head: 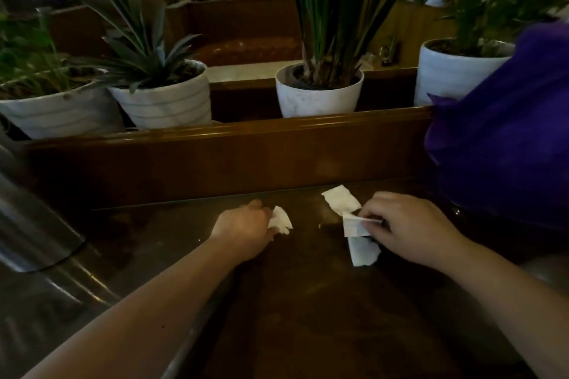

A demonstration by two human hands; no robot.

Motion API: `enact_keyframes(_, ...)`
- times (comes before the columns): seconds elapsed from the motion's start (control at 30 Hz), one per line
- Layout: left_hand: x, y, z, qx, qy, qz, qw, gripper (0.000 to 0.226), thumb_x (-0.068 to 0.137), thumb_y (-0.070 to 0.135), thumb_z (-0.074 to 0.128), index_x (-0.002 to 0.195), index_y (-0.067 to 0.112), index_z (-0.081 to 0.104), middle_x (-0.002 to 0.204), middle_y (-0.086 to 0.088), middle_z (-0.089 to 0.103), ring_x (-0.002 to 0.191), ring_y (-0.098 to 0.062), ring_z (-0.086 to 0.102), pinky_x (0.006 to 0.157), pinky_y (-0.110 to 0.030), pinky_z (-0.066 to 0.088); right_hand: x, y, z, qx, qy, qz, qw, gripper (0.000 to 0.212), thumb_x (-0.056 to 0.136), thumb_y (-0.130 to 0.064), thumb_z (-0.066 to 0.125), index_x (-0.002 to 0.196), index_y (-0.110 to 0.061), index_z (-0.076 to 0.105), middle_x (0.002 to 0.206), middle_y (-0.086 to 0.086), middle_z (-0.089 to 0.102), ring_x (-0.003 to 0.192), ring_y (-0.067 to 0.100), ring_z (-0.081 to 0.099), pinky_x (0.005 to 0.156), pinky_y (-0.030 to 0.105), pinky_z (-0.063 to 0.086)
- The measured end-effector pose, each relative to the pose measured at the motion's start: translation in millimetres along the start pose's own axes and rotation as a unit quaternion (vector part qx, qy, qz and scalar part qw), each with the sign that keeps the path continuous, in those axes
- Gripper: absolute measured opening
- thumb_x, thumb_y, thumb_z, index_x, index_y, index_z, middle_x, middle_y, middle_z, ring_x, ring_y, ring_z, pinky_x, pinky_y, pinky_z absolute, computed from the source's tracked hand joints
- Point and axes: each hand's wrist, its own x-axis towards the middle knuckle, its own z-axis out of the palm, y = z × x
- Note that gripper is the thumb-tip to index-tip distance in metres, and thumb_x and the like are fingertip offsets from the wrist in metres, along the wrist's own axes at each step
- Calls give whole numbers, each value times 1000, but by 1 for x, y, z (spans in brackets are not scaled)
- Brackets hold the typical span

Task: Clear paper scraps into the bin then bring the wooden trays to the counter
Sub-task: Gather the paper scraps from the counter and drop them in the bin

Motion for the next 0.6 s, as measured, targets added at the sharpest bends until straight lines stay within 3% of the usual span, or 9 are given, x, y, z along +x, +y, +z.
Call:
enact_keyframes(0.13, -9, 9, -1, 19, 29, 37, 999, 29, 94, 42, 43, 118, 27, 50, 94, 8, 47, 74, -8, 48, 55, -24, 37, -7, 16, 0, -1, -18, 28, 999, 7, 92, -35, 56, 97, -36, 60, 91, -14, 55, 75, 0, 52, 63, 21, 42)
enact_keyframes(0.23, -23, 24, -5, 16, 75, 80, 994, 26, 94, 41, 44, 114, 27, 52, 94, 7, 55, 71, -7, 48, 53, -22, 35, -10, 24, 6, -2, -27, 30, 999, 7, 92, -34, 56, 98, -34, 61, 92, -13, 56, 75, 2, 52, 63, 22, 42)
enact_keyframes(0.37, -40, 47, -20, -28, 120, 113, 986, 18, 93, 40, 46, 100, 28, 57, 83, 13, 46, 66, -4, 40, 48, -16, 21, -7, 27, 18, 6, -36, 24, 999, 9, 92, -37, 54, 98, -35, 61, 92, -13, 56, 76, 0, 51, 60, 20, 38)
enact_keyframes(0.43, -46, 55, -27, -44, 135, 125, 982, 19, 93, 40, 46, 99, 27, 59, 85, 11, 52, 67, -4, 43, 48, -16, 23, -6, 27, 24, 4, -53, 8, 999, 11, 91, -39, 55, 99, -35, 61, 94, -14, 56, 76, 0, 51, 60, 19, 38)
enact_keyframes(0.6, -55, 65, -31, -57, 135, 133, 980, 23, 94, 41, 43, 104, 27, 60, 93, 9, 60, 72, -3, 42, 50, -17, 23, -2, 23, 38, -26, -110, -24, 993, 40, 82, -60, 55, 116, -38, 57, 107, -16, 54, 82, 1, 50, 66, 25, 42)
